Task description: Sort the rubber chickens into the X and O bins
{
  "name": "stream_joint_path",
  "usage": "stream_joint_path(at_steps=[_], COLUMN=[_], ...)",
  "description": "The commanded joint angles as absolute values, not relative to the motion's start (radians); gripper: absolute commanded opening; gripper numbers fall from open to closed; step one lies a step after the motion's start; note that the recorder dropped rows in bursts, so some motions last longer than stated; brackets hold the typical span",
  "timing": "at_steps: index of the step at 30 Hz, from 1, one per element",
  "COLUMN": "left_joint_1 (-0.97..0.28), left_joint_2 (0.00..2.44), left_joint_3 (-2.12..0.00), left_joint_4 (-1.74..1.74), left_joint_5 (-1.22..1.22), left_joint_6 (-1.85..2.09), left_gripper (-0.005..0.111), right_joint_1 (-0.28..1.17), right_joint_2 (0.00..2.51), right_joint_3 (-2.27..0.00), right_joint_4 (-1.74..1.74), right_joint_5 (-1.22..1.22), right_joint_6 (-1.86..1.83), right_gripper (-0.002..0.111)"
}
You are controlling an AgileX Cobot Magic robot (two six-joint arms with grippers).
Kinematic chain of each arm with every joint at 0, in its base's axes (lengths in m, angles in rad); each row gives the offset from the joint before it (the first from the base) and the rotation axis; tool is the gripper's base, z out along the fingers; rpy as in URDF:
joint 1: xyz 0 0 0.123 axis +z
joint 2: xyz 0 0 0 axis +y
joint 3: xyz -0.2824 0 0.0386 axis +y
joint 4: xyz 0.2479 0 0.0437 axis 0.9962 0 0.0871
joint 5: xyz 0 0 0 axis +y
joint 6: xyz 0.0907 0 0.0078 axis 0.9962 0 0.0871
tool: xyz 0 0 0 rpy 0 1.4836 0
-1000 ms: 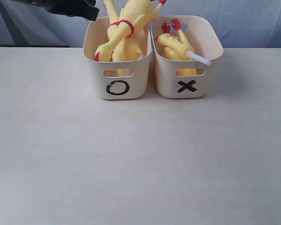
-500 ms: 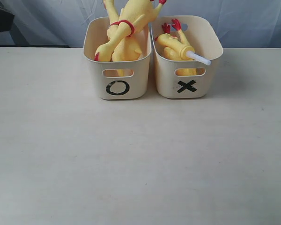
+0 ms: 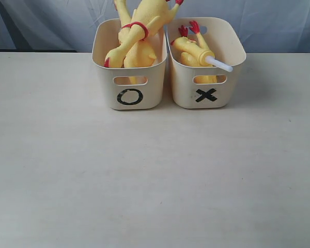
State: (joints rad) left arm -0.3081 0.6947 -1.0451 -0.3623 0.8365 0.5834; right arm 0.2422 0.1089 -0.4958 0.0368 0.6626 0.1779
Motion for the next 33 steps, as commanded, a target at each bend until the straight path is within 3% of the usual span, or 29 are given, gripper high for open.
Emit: stream_joint_path(at_steps=[1, 9, 23, 27, 33], left_joint_1=[-0.206, -0.026, -0.023, -0.023, -0.023], left_joint_2=[0.504, 0.175, 0.112, 0.106, 0.106], left_joint_3=[-1.042, -1.042, -1.042, -1.022, -0.897], left_joint_4=[-0.364, -0.364, -0.364, -0.376, -0.365], left_joint_5=[0.831, 0.831, 0.84, 0.804, 0.519], left_joint_6=[0.58, 0.58, 0.58, 0.58, 0.58], left_gripper=[0.0, 0.0, 0.0, 0.0, 0.0], right_joint_1=[0.156, 0.154, 0.152, 0.152, 0.152], right_joint_2=[0.048, 0.044, 0.034, 0.0, 0.0], right_joint_3=[-0.491, -0.491, -0.491, -0.491, -0.491], right_joint_4=[0.036, 0.036, 0.043, 0.084, 0.08], right_joint_5=[0.652, 0.652, 0.648, 0.529, 0.216], right_joint_6=[0.177, 0.177, 0.177, 0.177, 0.177], right_gripper=[-0.001, -0.001, -0.001, -0.001, -0.001])
